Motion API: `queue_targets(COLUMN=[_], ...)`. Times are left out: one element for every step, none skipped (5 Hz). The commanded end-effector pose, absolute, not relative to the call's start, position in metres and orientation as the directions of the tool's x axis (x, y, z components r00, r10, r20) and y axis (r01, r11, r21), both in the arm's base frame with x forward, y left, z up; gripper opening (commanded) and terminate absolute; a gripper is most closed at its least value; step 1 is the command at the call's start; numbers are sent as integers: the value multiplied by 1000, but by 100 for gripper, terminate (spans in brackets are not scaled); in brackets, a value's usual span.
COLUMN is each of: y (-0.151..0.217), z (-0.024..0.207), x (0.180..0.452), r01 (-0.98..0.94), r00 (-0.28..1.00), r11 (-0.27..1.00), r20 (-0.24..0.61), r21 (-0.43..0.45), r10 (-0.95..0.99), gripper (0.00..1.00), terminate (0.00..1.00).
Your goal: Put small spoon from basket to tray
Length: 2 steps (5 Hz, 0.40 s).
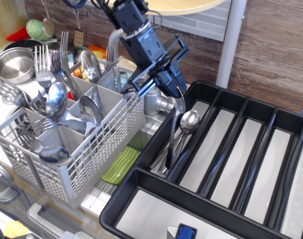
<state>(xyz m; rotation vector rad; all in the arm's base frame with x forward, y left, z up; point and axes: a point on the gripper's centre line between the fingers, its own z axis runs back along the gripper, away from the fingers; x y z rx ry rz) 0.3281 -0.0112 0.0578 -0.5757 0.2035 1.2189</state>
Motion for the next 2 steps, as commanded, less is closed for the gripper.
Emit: queue_targets(y=[-5, -5], z=[52, 52], x=[339, 339], r01=[-930, -930], r00=[342, 342], r11=[233, 233], r20=[-435, -435], r21=[-285, -285], r10=[833, 833], gripper=[0, 100], terminate=[0, 100])
